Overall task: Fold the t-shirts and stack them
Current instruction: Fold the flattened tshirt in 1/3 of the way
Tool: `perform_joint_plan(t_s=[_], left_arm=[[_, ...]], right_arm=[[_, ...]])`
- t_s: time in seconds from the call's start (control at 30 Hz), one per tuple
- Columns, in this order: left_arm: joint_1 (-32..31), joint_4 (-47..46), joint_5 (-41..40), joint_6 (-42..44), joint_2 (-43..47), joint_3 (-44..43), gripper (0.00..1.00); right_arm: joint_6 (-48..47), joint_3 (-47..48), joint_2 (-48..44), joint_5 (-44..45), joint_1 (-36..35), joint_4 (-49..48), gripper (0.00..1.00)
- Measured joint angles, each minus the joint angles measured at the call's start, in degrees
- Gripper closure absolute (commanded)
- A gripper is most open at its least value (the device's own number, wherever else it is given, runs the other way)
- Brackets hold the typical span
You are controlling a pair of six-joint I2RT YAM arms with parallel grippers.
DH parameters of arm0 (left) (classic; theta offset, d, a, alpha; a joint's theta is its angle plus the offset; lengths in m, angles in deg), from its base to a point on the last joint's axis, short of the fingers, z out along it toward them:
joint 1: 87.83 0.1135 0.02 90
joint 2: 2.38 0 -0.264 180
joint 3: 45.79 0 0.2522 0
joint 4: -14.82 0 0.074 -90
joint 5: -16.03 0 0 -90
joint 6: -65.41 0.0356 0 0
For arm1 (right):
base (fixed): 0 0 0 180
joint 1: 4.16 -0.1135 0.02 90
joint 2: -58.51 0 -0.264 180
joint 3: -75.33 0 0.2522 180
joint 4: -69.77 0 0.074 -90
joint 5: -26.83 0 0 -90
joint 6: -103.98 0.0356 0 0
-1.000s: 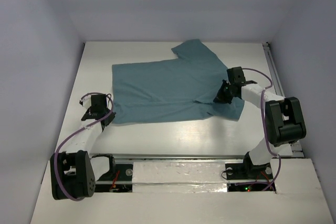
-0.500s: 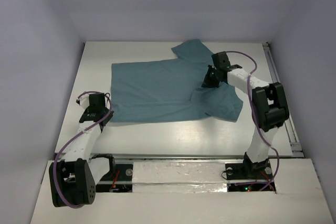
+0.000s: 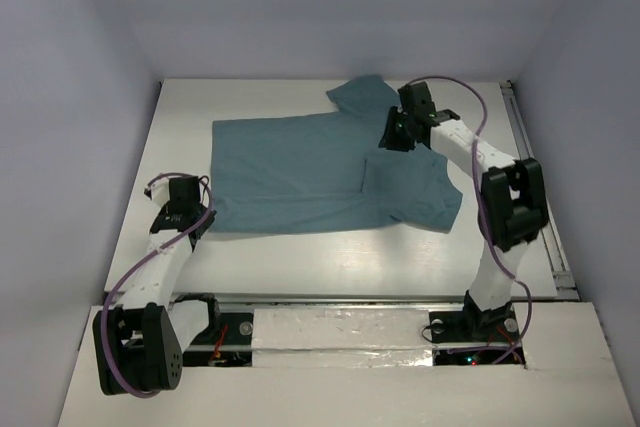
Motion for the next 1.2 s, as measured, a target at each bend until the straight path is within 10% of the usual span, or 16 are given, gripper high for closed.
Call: perform_joint_plan(t_s=[0.07,0.2,0.37,0.57,0.8,1.0,1.2], left_arm=[[0.00,0.15,-0.20,0.35,0.00,-0.28,1.00],[0.00,0.09,-1.03,1.60,0.00,-1.33,1.00],[-0.02,-0.17,-2.08,3.87,0.00,-1.86,1.00],[-0.02,-0.74,-2.08,5.55,-0.15,-1.88,1.00],[-0.02,-0.98,-1.95,6.34,-0.17,-1.88,1.00],[-0.02,-0.96,-1.81,6.60,-0.17,-1.88,1.00],[-0.02,-0.50,-1.97,7.34,-0.17,-2.67,1.00]], right_arm=[[0.15,-5.40,-5.20,1.55,0.52,-0.70,1.00],[1.57,-22.34,-21.35,2.69,4.76,-1.46,1.00],[3.52,-38.97,-36.68,3.56,17.35,-0.55,0.57],[3.69,-45.88,-40.33,-0.24,20.76,0.42,0.55],[4.13,-48.81,-35.26,-5.79,21.03,-2.71,0.61],[4.46,-49.53,-33.81,-6.99,21.03,-5.55,0.93],[4.26,-49.57,-33.03,-5.57,21.03,-6.25,1.00]])
